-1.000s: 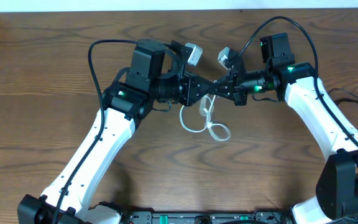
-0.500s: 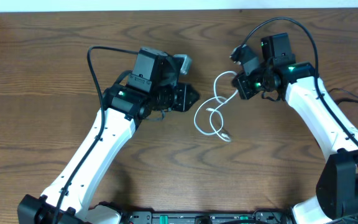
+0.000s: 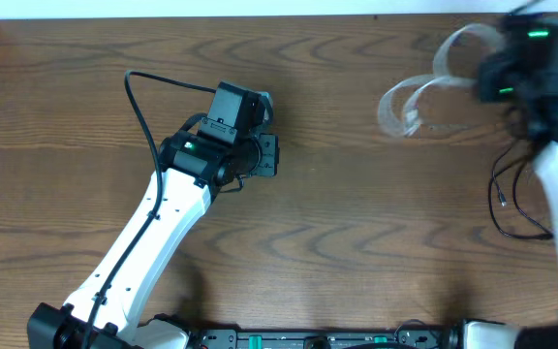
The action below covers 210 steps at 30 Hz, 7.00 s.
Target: Untangle cables
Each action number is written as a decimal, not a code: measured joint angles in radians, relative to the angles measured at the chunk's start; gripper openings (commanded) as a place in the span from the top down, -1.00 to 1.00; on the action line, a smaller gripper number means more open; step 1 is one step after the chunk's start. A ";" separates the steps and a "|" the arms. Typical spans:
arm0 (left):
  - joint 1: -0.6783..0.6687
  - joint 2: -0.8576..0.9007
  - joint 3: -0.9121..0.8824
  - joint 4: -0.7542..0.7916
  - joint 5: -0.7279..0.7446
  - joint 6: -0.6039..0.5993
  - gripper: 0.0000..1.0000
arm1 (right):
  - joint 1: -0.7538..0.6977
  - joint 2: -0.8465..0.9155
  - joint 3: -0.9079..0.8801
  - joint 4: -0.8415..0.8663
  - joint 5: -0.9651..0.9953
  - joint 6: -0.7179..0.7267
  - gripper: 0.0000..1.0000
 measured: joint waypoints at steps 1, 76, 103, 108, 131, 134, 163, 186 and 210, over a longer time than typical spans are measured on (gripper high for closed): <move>0.000 0.000 0.000 0.000 -0.006 0.000 0.34 | -0.034 -0.025 0.006 0.007 0.006 0.015 0.98; 0.374 0.024 0.000 -0.230 -0.091 -0.066 -0.71 | 0.132 0.391 0.001 -0.340 -0.198 -0.038 -0.98; 0.427 -0.643 -0.404 -0.157 -0.090 0.016 -0.96 | 0.114 -0.423 -0.533 -0.062 -0.069 0.028 -0.99; 0.427 -0.807 -0.425 -0.186 -0.090 0.016 -0.97 | 0.114 -0.551 -0.604 -0.046 0.001 0.045 -0.98; 0.427 -0.864 -0.425 -0.187 -0.091 0.016 -0.98 | 0.114 -0.549 -0.624 -0.219 0.046 0.052 -0.99; 0.427 -0.864 -0.425 -0.187 -0.091 0.016 -0.98 | 0.114 -0.549 -0.624 -0.219 0.046 0.052 -0.98; 0.427 -0.864 -0.425 -0.187 -0.091 0.016 -0.98 | 0.114 -0.618 -0.626 -0.229 0.046 0.052 -0.99; 0.427 -0.864 -0.425 -0.186 -0.091 0.016 -0.98 | 0.221 -1.201 -1.221 0.785 0.046 0.052 -0.99; 0.426 -0.864 -0.426 -0.187 -0.091 0.016 -0.98 | 0.221 -1.440 -1.426 0.636 0.046 0.052 -0.99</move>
